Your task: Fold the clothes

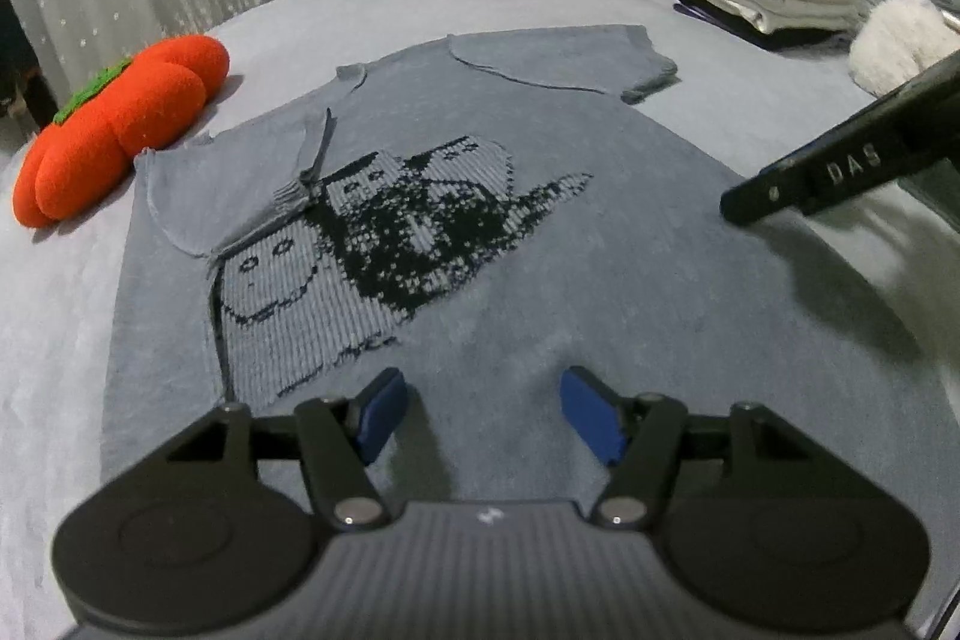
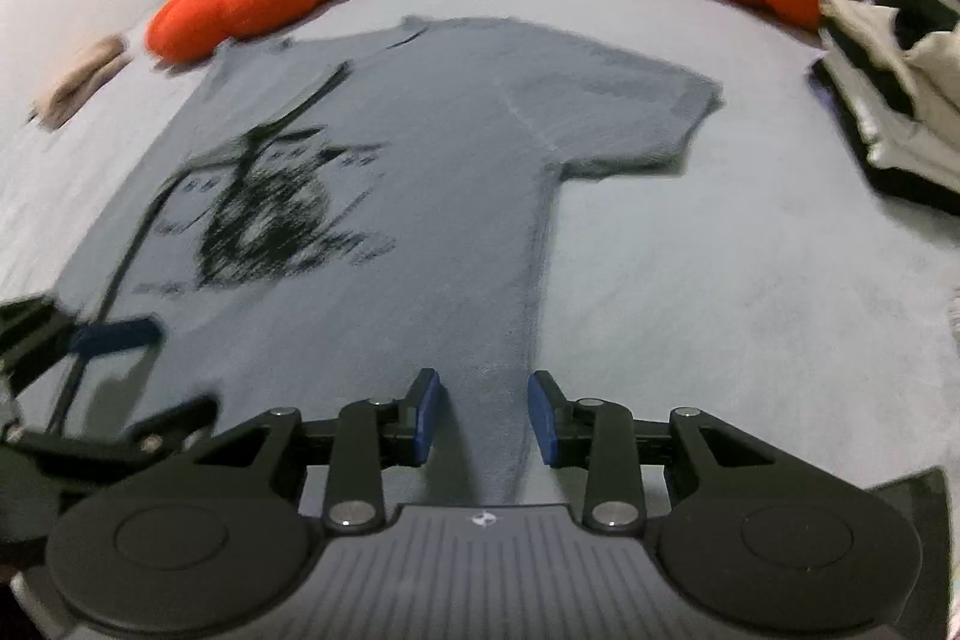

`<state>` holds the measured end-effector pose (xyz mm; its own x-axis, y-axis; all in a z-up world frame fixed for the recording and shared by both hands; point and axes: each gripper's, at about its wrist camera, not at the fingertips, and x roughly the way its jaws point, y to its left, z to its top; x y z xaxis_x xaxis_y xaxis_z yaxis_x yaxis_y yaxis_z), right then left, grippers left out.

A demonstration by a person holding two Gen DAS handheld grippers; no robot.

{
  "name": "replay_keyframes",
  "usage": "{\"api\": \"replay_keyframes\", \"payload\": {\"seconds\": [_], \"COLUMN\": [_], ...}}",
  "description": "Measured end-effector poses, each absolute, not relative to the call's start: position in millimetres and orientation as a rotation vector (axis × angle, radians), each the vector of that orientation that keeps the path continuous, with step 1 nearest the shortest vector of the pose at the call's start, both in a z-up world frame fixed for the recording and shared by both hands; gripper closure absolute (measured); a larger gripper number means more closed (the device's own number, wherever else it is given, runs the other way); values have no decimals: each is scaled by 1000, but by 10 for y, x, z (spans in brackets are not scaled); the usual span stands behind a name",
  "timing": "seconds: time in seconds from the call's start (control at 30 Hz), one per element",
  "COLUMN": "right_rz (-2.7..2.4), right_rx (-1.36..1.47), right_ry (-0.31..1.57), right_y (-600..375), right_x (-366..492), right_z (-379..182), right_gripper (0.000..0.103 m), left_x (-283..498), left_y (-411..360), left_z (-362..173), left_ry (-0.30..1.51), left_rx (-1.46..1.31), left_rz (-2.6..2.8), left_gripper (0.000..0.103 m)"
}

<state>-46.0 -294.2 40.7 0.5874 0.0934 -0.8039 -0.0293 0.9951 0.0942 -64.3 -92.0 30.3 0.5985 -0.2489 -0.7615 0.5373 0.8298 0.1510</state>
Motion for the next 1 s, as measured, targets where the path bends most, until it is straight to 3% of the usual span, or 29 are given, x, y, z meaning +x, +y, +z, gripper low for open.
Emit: {"api": "replay_keyframes", "payload": {"seconds": [0.17,0.3,0.47,1.0], "right_rz": [29,-18,-33,-108], "right_rx": [187,451,762,904], "right_ry": [907,876,848,712], "right_y": [-3202,-3649,-4141,-4278], "right_x": [-268,-93,14,542], "right_z": [446,442,336,130], "right_gripper": [70,60,57,53], "left_x": [-558,-467,-336,116], "left_y": [-927,-892,-857,-671], "left_z": [294,324,326,420], "left_ry": [805,821,837,861], "left_rx": [372,310,257,92], "left_rz": [-460,-450,-440,-401], "left_gripper": [39,39,39,40]}}
